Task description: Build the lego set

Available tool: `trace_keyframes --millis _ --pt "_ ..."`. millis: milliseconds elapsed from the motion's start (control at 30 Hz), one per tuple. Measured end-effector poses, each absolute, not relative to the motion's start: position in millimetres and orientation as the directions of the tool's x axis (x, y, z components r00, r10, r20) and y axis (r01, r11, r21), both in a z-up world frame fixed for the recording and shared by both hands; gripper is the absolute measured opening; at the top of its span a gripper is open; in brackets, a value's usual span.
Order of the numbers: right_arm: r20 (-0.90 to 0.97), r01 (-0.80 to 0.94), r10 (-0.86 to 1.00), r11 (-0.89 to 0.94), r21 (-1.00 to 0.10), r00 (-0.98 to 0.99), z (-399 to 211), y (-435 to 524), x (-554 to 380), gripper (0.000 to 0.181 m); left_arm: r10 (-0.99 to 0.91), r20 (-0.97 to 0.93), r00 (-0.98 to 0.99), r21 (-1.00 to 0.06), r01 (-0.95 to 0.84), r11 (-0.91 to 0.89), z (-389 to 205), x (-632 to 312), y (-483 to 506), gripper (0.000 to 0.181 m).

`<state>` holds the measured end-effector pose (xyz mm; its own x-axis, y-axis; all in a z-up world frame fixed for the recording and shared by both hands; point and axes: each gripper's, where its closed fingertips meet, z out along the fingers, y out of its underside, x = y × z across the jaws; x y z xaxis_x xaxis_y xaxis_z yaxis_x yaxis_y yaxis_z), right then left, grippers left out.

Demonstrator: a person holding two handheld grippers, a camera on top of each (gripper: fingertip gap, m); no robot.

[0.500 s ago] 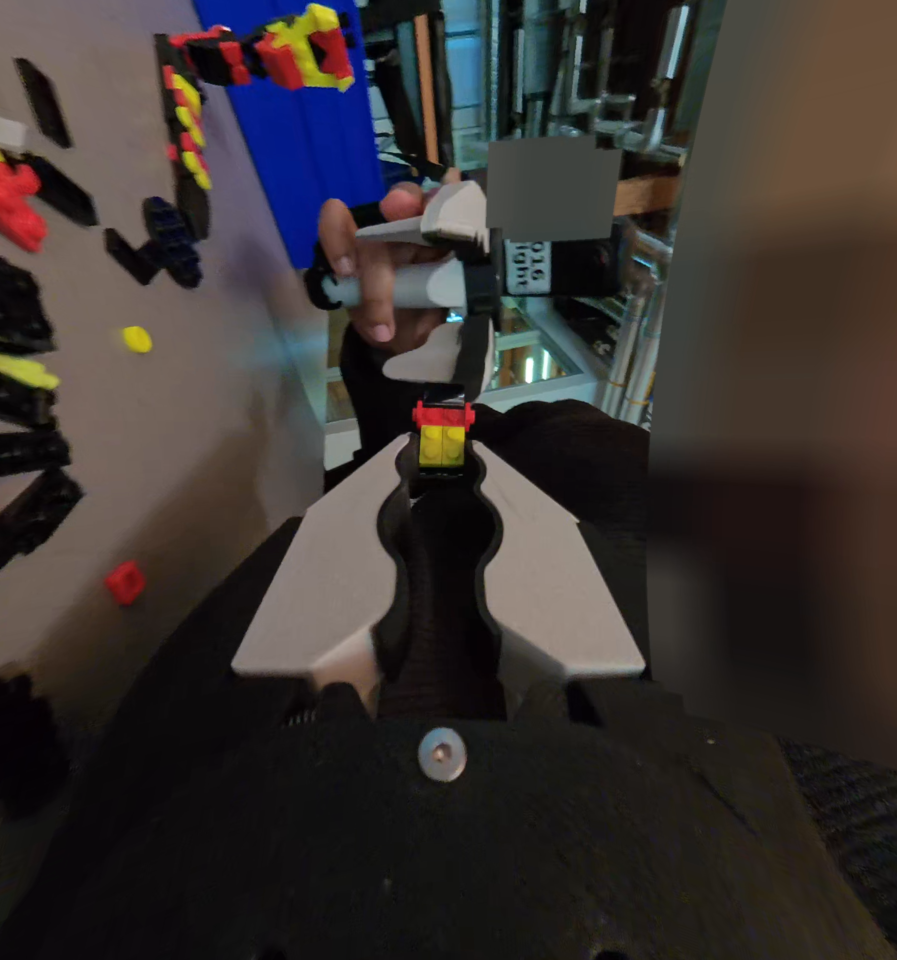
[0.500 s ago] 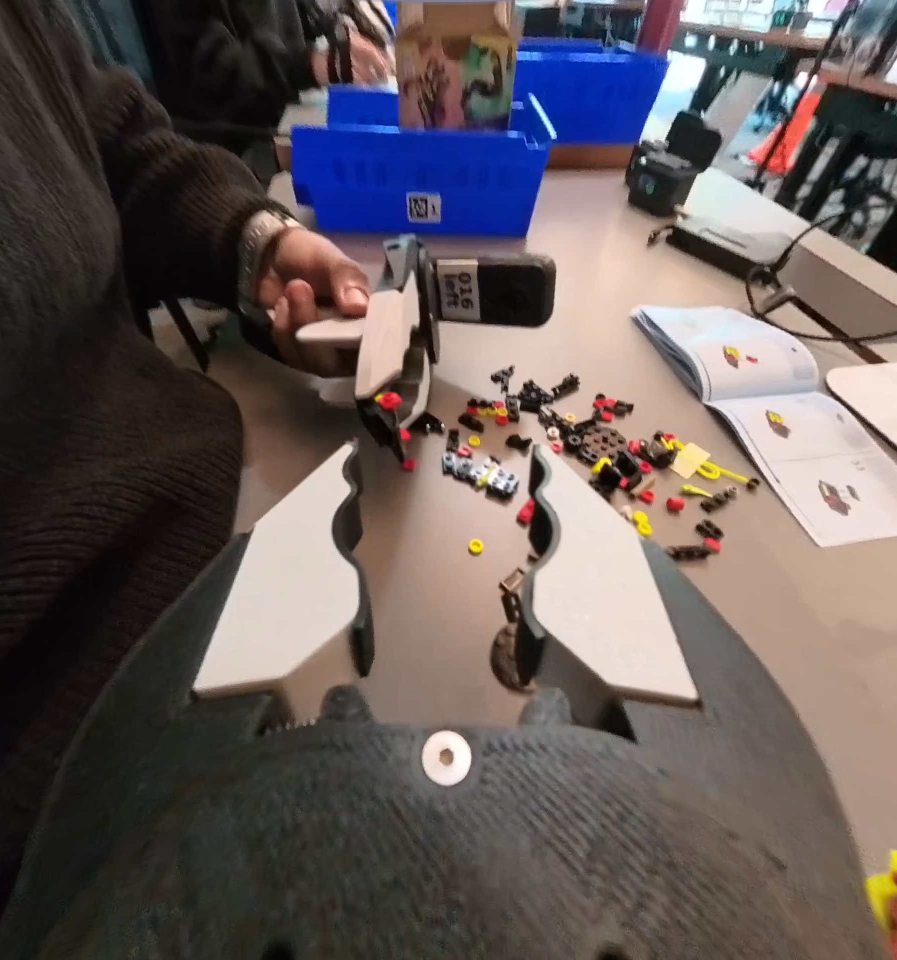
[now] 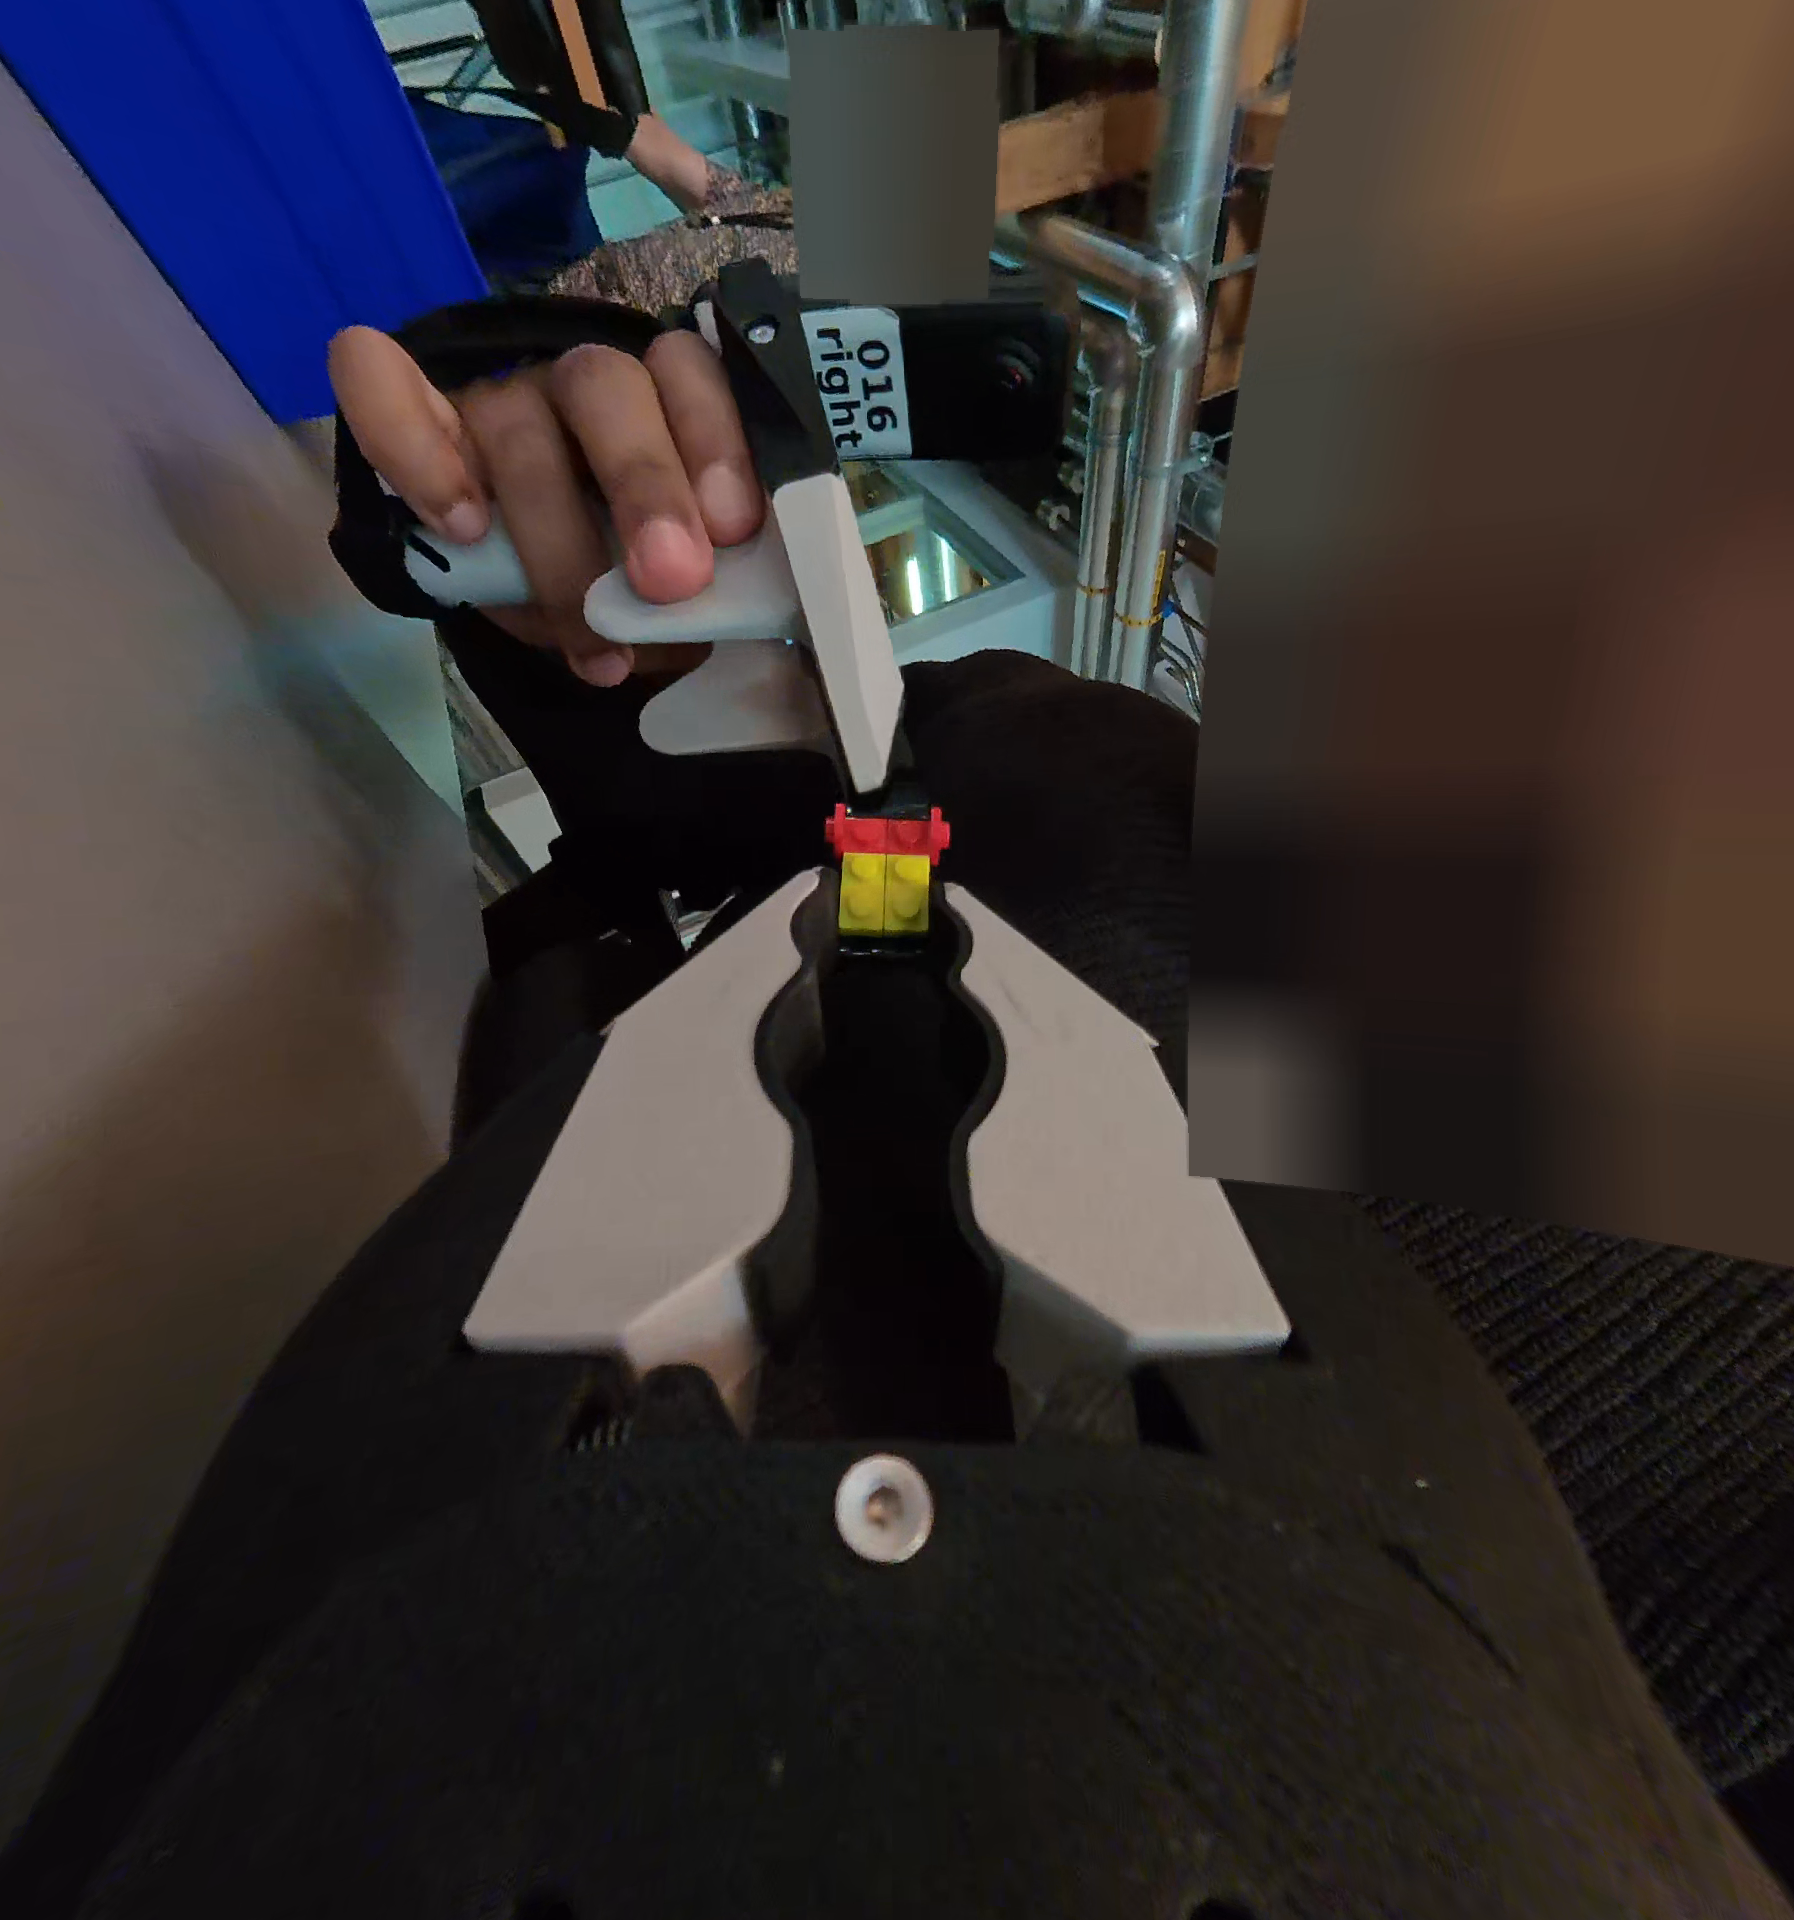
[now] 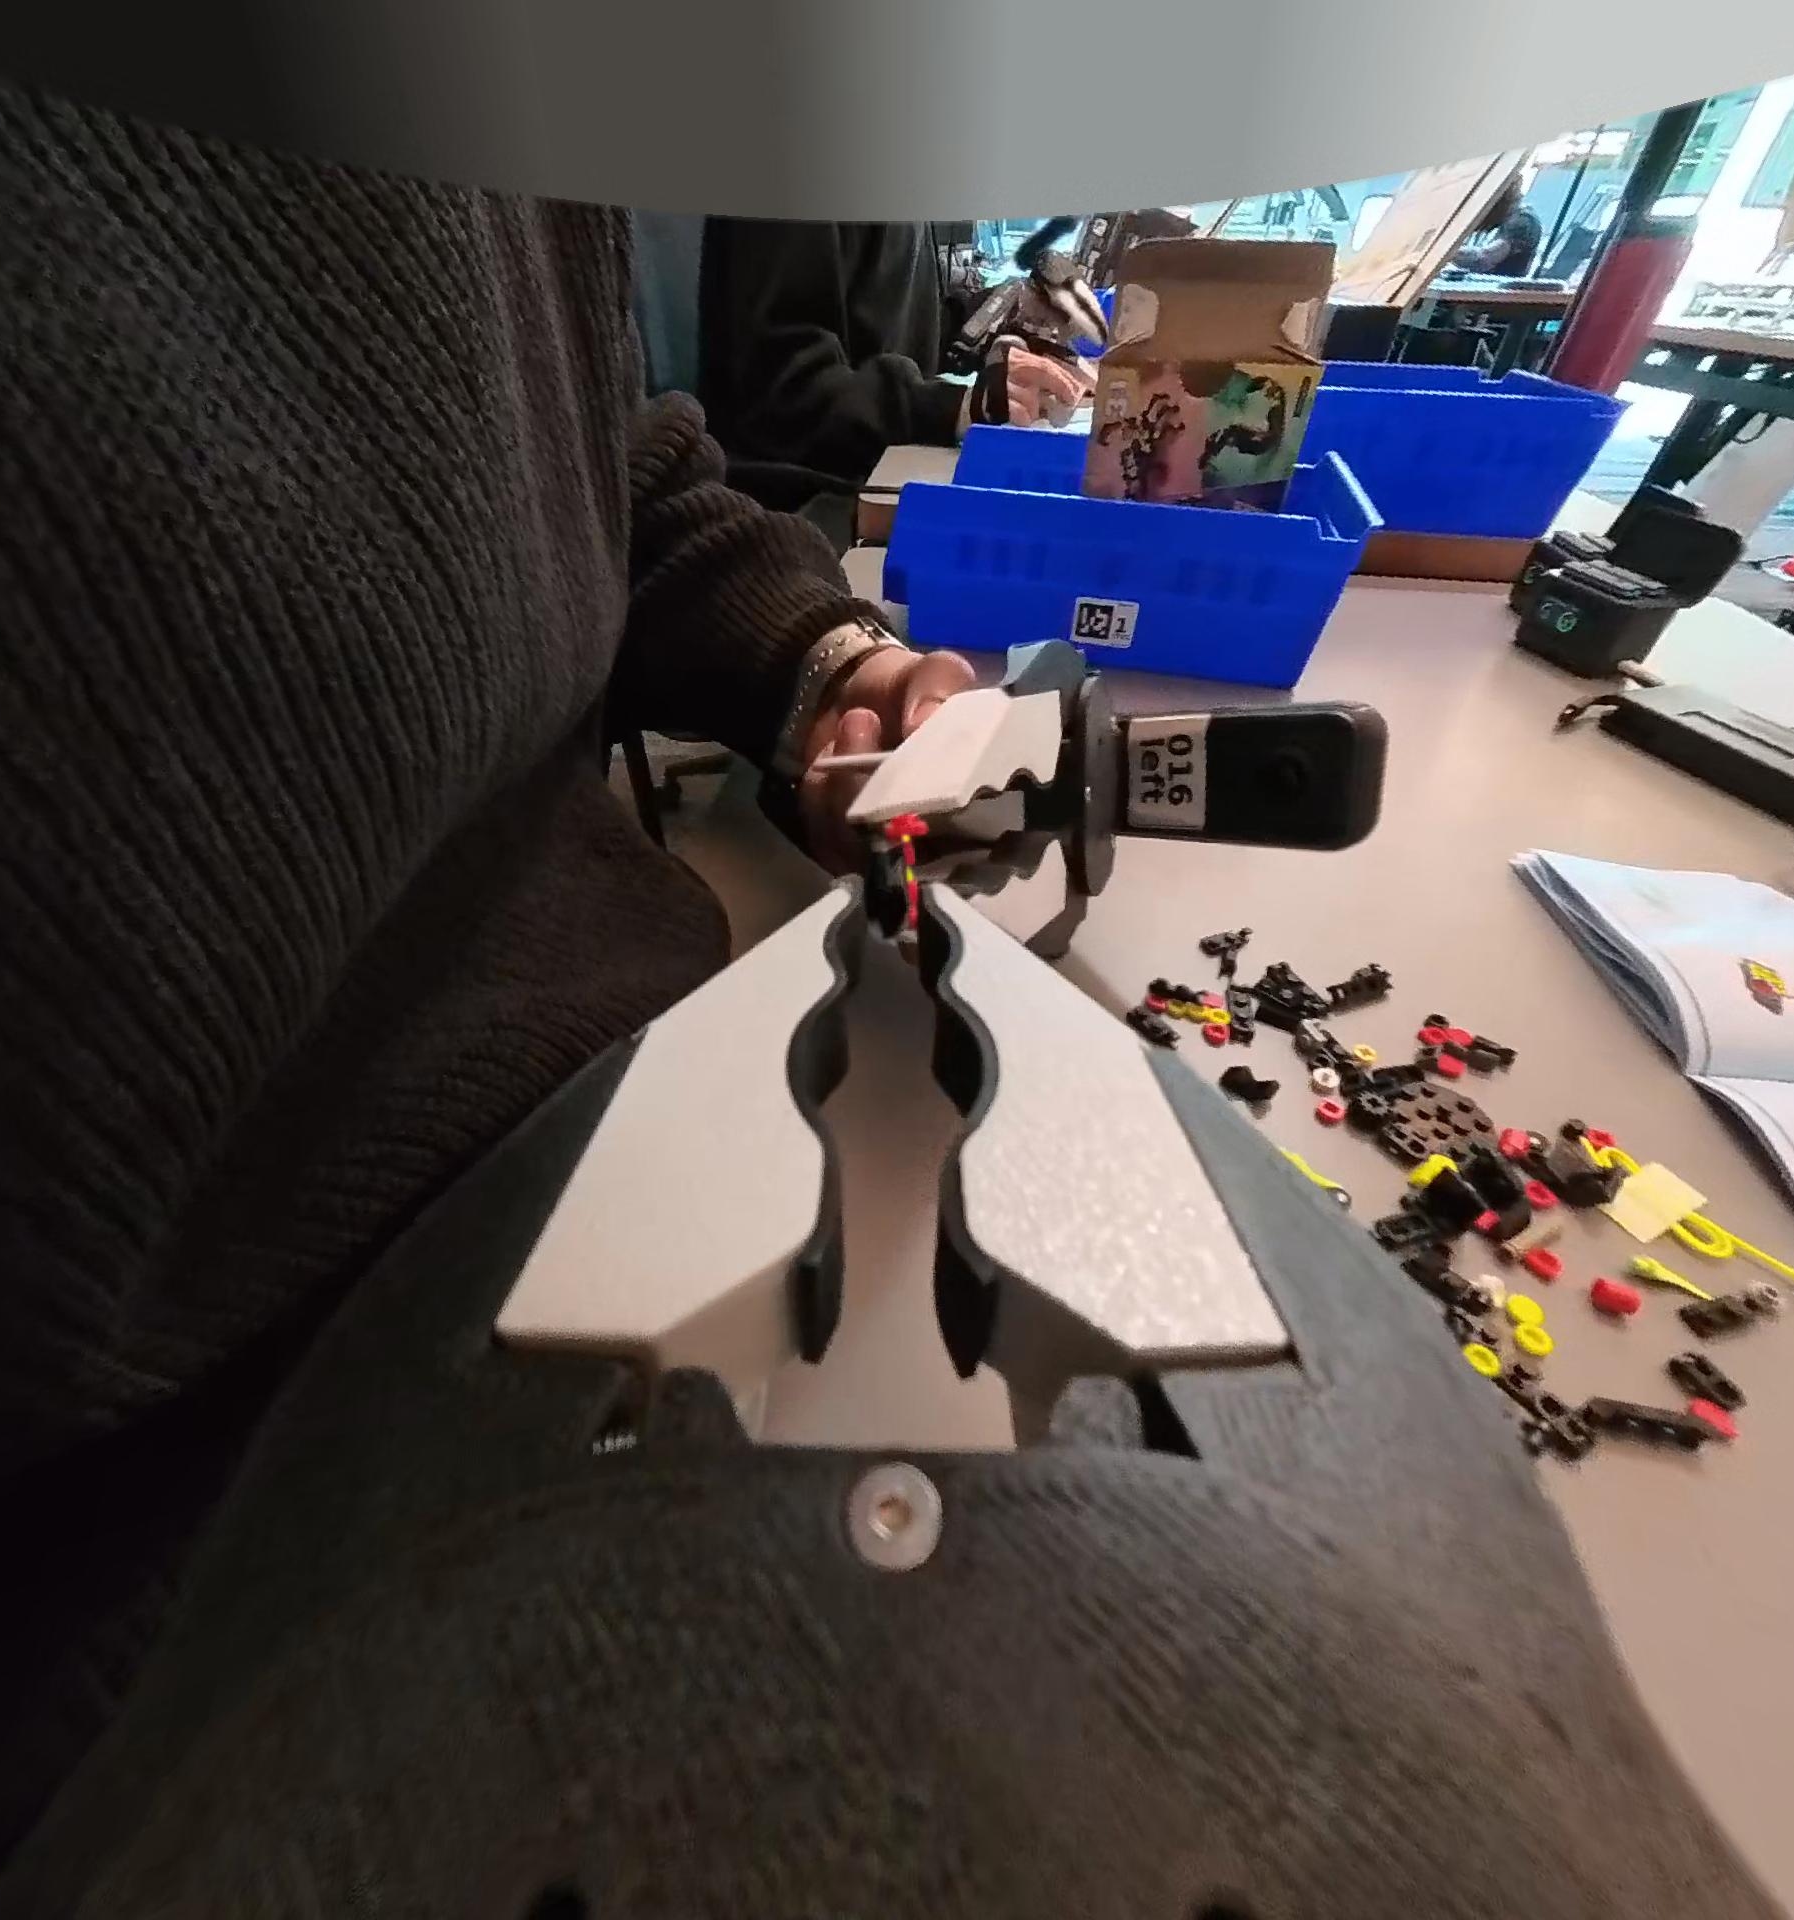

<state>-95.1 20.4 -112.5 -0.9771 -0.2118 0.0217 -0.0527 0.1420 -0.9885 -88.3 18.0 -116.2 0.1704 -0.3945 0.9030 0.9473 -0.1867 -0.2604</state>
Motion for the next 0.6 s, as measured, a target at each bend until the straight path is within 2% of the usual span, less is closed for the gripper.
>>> trace_keyframes --millis 33,600 --pt "0.023 -0.055 -0.215 0.143 -0.988 -0.976 -112.7 20.0 -93.9 0.007 -0.395 0.903 0.17 -0.262 0.946 -0.192 -116.0 -87.0 18.7 0.013" --pt "-0.014 -0.036 -0.253 0.194 -0.98 -0.967 -119.6 22.6 -91.0 0.004 -0.361 0.913 0.189 -0.275 0.94 -0.203 -120.7 -84.3 22.8 0.013"
